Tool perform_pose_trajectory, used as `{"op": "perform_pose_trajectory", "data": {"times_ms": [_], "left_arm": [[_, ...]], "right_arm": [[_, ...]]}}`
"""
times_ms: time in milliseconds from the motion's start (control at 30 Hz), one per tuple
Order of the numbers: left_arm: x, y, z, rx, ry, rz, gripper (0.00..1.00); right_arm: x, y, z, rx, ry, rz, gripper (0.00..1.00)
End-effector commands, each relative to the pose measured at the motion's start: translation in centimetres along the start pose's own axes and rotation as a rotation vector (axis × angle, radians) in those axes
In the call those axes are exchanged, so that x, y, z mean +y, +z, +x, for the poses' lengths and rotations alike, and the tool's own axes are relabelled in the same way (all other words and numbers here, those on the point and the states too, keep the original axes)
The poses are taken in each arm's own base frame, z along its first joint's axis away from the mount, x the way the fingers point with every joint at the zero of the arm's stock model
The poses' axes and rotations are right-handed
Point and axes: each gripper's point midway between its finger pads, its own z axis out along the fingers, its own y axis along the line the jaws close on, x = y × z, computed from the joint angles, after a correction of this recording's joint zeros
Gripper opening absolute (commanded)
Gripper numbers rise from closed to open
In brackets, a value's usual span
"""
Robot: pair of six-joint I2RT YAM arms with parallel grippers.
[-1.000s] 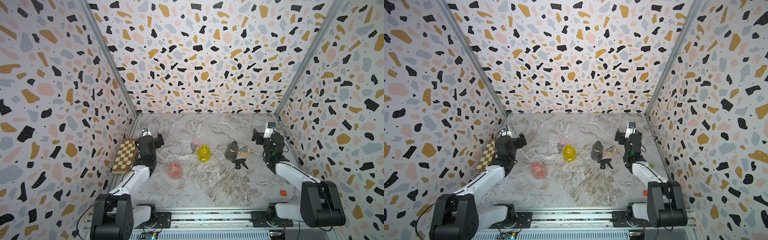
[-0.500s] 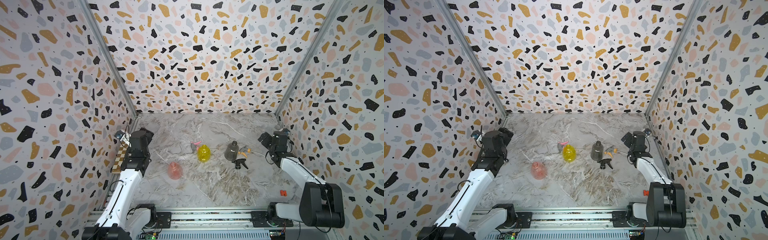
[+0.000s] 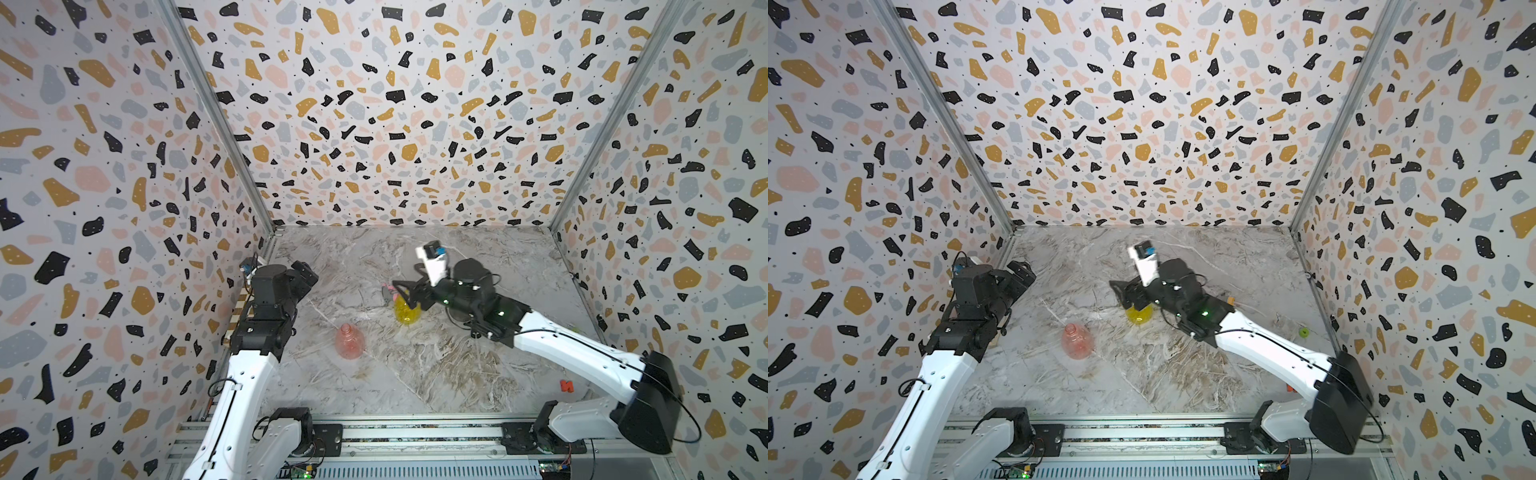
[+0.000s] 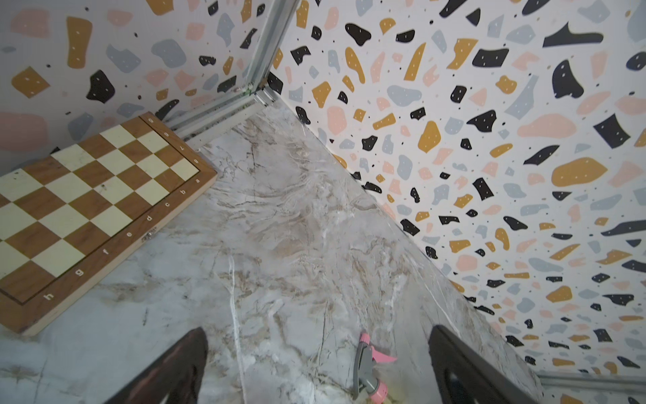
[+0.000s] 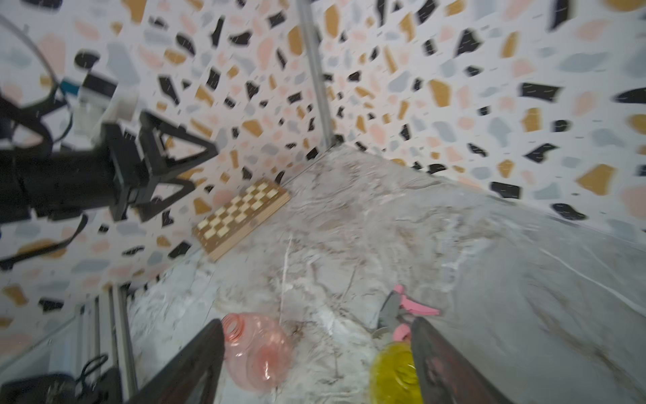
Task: Attach spray nozzles to spray bottles
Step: Pick up the spray bottle from the center of the board.
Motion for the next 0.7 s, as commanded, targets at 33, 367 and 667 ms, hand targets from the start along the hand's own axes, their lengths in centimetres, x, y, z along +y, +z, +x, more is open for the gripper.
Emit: {"op": "perform_pose_trajectory", "data": {"times_ms": [33, 367, 667], "left_arm": [[-0.7, -0.9, 1.1, 0.080, 0.058, 0.036, 0.99], [-0.9, -1.6, 1.8, 0.113, 0.097, 0.064, 0.99], [-0.7, -1.2, 2.6, 0.142, 0.099, 0.068, 0.99]], "right_arm": [[4.1, 4.4, 4.1, 0.162, -0.122, -0.111, 0.77], [7.5, 11.0, 10.9, 0.325, -0.178, -0.137, 0.63], [8.7, 12.3, 11.9, 0.318, -0.205, -0.140, 0.58]]}}
